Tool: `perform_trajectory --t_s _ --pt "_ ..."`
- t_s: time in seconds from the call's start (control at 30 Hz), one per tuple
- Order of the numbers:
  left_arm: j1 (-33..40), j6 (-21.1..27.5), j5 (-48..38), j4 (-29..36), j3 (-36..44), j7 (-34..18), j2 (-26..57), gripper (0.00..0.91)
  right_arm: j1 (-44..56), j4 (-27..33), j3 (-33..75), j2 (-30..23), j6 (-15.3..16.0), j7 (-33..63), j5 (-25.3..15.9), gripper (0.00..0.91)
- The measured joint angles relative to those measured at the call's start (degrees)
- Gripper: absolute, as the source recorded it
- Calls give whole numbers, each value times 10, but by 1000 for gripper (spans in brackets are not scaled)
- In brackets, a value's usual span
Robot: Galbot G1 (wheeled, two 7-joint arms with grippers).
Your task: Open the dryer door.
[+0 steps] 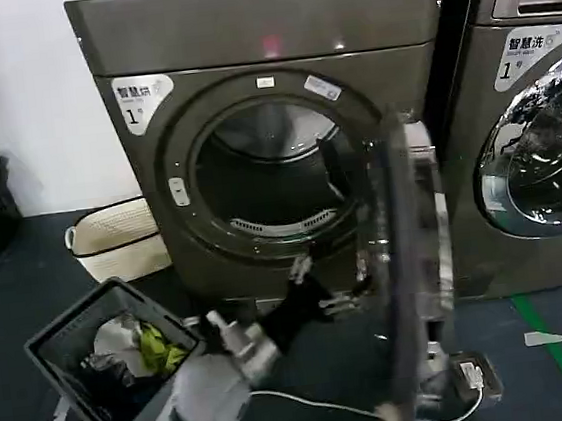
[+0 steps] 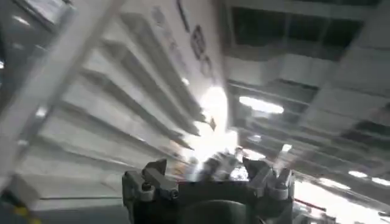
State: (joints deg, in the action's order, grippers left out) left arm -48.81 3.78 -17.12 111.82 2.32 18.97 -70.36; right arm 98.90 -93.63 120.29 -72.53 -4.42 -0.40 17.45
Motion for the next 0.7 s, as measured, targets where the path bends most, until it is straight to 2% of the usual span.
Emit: perform_trajectory --t_s 0.37,0.7 --pt "87 -6 3 -78 84 -1 -58 907 27 67 98 22 9 -1 -8 907" --pt "163 -13 10 -162 144 -1 -120 907 33 76 130 5 0 0 -3 907"
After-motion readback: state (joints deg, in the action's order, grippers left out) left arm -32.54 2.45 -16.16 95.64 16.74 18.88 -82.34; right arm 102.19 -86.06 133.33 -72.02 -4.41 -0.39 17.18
